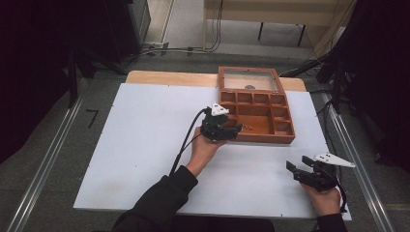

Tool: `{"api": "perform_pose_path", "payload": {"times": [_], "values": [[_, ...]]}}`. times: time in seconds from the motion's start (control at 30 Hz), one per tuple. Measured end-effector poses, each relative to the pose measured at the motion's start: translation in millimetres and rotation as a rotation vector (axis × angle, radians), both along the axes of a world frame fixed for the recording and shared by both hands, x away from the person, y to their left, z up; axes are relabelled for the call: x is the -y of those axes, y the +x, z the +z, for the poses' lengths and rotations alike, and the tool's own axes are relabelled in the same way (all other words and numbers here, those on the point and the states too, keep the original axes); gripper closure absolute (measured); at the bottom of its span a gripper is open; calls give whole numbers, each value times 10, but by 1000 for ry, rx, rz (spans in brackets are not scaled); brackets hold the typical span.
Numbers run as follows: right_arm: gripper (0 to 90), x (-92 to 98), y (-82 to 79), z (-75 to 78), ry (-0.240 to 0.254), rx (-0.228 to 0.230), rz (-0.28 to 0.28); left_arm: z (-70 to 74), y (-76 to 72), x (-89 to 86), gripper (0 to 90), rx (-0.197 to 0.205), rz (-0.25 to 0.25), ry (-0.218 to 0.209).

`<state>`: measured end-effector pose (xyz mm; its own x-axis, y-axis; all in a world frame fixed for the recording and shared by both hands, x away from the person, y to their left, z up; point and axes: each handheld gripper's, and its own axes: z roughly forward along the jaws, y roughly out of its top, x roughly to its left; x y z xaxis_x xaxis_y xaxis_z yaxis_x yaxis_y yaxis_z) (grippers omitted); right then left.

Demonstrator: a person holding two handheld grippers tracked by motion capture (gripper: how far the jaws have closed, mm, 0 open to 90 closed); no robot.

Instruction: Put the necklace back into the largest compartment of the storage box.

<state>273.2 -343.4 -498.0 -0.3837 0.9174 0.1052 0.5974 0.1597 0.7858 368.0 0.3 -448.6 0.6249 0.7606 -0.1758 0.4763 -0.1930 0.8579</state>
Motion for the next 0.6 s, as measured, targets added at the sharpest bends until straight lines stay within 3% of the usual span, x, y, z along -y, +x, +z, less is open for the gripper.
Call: {"api": "perform_pose_path", "payload": {"times": [0.13, 0.6], "values": [[268, 0, 1, -3, 0, -1, -1, -22, -36, -42, 351, -13, 0, 1], [268, -8, -1, -4, -4, 0, -1, -3, -176, -228, 340, 2, 15, -5]]}}
